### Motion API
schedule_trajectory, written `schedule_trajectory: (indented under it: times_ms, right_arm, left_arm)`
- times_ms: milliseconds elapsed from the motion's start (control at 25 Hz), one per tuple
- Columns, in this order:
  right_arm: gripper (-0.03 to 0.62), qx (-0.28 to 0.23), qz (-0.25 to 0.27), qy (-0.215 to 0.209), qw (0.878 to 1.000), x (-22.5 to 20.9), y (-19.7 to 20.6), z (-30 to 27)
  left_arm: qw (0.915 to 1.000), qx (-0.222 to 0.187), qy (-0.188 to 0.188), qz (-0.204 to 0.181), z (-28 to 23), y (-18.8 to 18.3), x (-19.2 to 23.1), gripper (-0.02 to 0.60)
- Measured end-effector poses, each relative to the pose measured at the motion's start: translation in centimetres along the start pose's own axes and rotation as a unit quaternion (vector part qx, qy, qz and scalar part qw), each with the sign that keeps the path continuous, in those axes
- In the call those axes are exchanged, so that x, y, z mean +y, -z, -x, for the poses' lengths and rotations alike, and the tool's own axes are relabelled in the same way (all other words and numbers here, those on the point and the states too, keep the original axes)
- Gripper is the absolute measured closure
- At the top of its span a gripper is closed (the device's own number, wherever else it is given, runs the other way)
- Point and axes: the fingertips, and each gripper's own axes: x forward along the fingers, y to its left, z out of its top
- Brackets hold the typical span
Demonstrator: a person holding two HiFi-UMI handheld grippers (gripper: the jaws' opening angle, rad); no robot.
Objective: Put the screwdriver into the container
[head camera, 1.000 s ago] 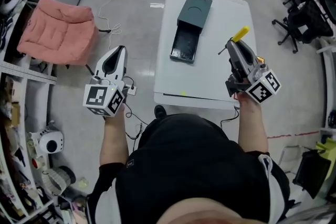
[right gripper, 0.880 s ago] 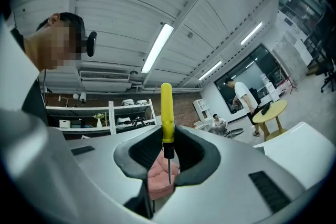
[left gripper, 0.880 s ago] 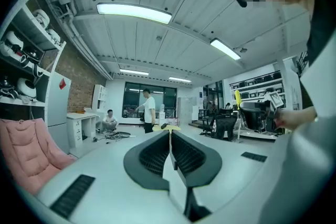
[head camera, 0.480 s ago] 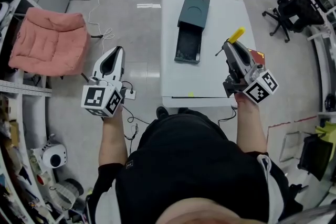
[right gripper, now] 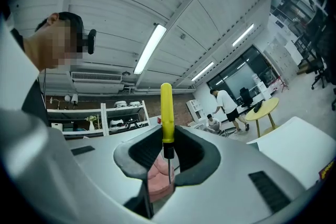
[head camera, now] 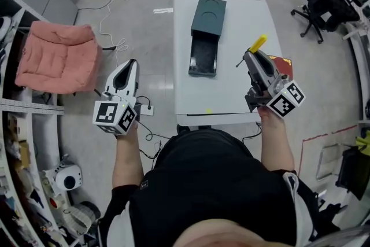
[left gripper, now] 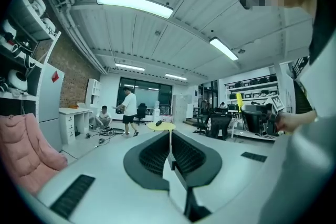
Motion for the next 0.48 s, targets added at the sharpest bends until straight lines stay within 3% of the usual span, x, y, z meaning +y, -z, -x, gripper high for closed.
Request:
schedule_trajectory:
  times_ms: [240, 480]
  right_arm:
    - [0.511, -0.007, -0.024, -0.006, 1.000, -3.3, -0.5, 1.6]
    - [0.511, 0.000, -0.036, 0.004, 0.999, -4.8, 0.6, 1.3]
  left_arm:
    - [0.9995, 0.013, -0.001, -0.028, -2.5, -1.0, -2.7, 0.555]
    - [0.9991, 0.020, 0.004, -0.038, -3.7, -0.9, -2.8, 0.555]
